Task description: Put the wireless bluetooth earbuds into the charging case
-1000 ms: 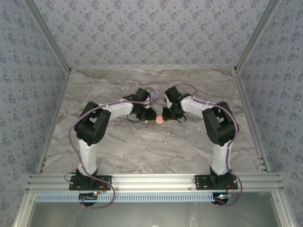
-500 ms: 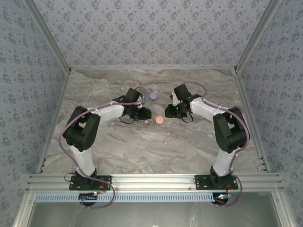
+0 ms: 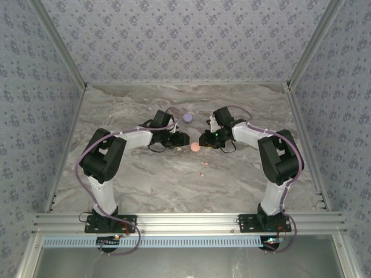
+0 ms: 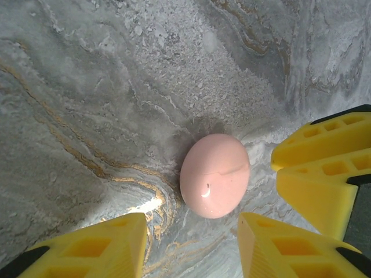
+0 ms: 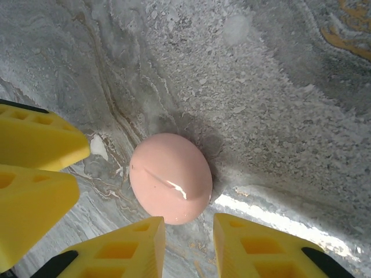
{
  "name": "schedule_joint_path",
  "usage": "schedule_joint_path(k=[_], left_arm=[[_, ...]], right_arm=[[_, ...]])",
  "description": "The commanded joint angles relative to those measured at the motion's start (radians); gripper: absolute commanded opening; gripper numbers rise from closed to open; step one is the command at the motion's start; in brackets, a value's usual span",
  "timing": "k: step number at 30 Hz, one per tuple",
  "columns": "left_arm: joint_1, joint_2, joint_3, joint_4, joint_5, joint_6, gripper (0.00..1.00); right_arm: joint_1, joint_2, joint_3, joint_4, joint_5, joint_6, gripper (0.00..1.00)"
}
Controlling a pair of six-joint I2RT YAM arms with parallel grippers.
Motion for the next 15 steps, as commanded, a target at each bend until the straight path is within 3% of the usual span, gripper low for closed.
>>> schedule_joint_path(k=[1,15], left_arm=[[-0.005,0.025,0.011,0.024,0.036,-0.016,0.45],[-0.012,0.078,0.036,0.035,0.069,-0.021,0.45]], right_arm=[[-0.011,0.030,-0.008,0.018,-0.034,0.025,0.30],[-0.015,0.065,0.001,0.033,-0.061,0.025,0.27]])
